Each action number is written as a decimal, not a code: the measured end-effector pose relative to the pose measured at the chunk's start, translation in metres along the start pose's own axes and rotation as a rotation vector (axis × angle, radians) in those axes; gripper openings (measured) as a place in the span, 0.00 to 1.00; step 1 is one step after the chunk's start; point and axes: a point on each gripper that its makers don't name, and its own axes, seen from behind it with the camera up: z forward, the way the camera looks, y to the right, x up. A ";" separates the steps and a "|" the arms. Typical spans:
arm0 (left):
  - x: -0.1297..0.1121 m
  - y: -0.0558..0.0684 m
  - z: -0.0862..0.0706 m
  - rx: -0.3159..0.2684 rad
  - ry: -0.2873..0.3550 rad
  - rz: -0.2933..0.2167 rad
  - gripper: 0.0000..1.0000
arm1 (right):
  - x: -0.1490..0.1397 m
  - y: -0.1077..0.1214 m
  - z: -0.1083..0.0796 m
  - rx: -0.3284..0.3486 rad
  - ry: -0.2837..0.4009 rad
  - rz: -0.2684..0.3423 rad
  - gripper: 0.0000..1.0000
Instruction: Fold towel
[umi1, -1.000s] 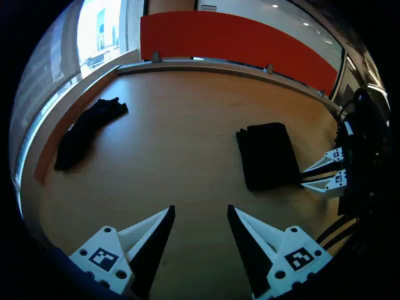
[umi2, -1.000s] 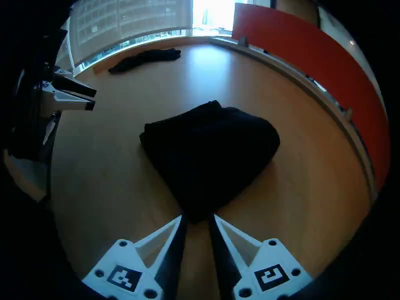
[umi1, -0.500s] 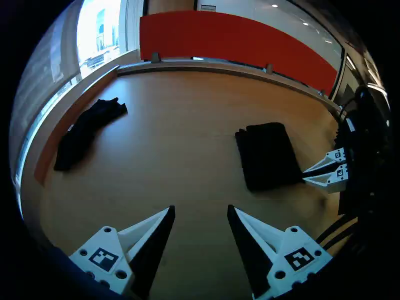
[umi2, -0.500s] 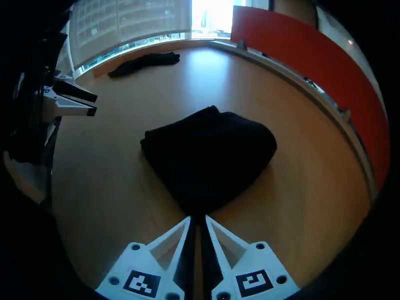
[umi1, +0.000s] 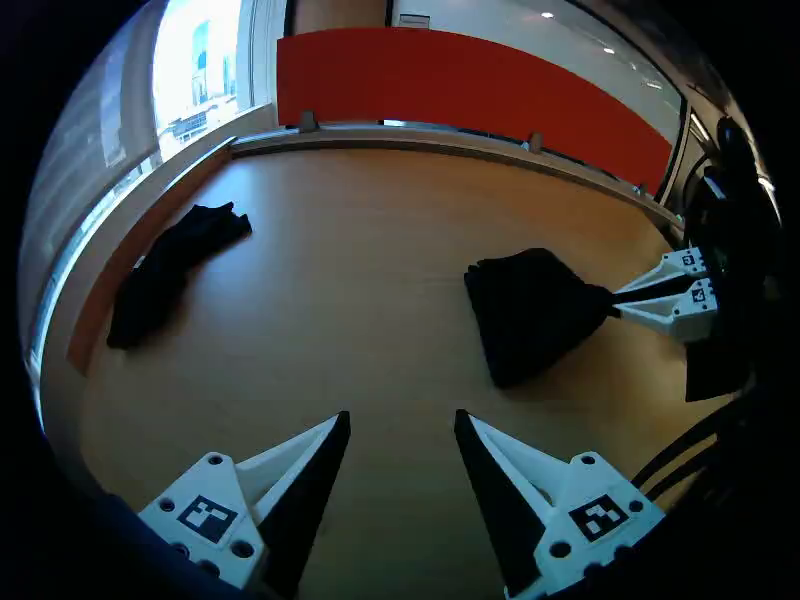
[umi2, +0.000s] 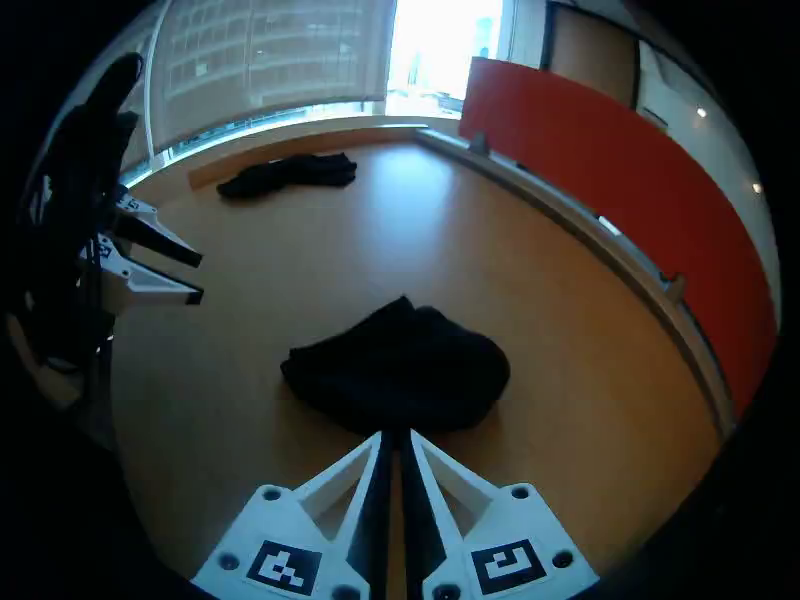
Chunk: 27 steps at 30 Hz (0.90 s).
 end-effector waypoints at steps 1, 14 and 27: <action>0.001 0.000 0.000 0.000 0.001 0.001 0.77 | 0.007 0.002 -0.002 -0.004 0.010 -0.003 0.05; 0.008 0.005 -0.002 -0.002 0.018 0.006 0.77 | 0.087 0.017 -0.030 -0.039 0.133 -0.070 0.05; 0.014 0.009 -0.003 -0.010 0.026 0.019 0.77 | 0.106 0.033 -0.050 -0.066 0.176 -0.052 0.05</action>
